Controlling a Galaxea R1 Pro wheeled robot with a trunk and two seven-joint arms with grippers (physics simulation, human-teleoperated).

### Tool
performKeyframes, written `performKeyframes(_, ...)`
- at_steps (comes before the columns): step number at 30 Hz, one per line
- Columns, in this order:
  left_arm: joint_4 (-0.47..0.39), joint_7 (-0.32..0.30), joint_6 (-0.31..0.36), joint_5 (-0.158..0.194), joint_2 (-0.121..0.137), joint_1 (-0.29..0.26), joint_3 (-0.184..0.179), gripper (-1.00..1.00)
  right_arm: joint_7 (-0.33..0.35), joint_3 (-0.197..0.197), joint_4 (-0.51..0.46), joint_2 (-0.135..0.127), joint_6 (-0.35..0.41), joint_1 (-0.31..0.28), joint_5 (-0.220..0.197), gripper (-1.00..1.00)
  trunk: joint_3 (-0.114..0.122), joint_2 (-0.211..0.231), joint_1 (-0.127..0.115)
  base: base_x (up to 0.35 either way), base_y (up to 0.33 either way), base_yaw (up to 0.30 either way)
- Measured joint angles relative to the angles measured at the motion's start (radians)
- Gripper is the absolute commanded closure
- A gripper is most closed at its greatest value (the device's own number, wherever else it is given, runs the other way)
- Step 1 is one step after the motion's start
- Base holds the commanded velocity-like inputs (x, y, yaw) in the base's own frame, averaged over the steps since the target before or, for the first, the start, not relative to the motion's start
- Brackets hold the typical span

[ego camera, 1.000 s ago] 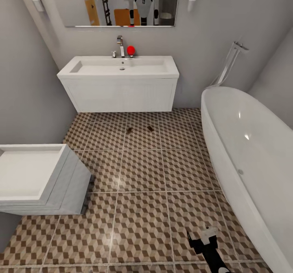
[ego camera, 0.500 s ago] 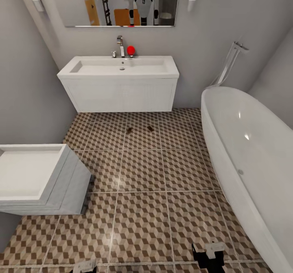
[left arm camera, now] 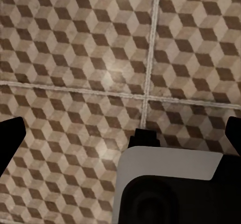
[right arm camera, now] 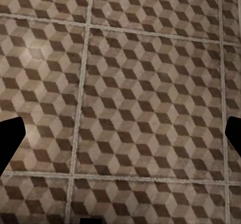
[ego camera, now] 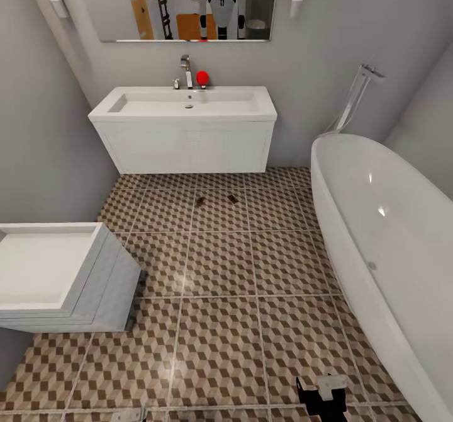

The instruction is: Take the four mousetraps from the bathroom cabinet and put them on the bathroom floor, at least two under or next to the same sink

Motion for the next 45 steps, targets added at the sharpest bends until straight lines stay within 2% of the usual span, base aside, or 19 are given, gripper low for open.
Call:
performKeyframes(18,0.024,0.0,0.0,0.0,-0.004,0.0,-0.001,-1.0,0.0,0.0,0.0,0.002,-0.001,0.0,-0.002,-1.0,0.002,0.0,0.0,0.0,0.0,0.0)
performKeyframes(34,0.038,-0.001,0.0,0.0,-0.007,0.0,-0.003,-1.0,0.0,0.0,0.0,0.003,-0.002,0.0,-0.002,-1.0,0.025,0.0,0.0,0.0,0.0,0.0)
performKeyframes(45,0.049,-0.001,0.0,0.0,-0.022,0.0,-0.003,-1.0,0.0,0.0,0.0,0.003,-0.002,0.0,-0.002,-1.0,0.042,0.0,0.0,0.0,0.0,0.0)
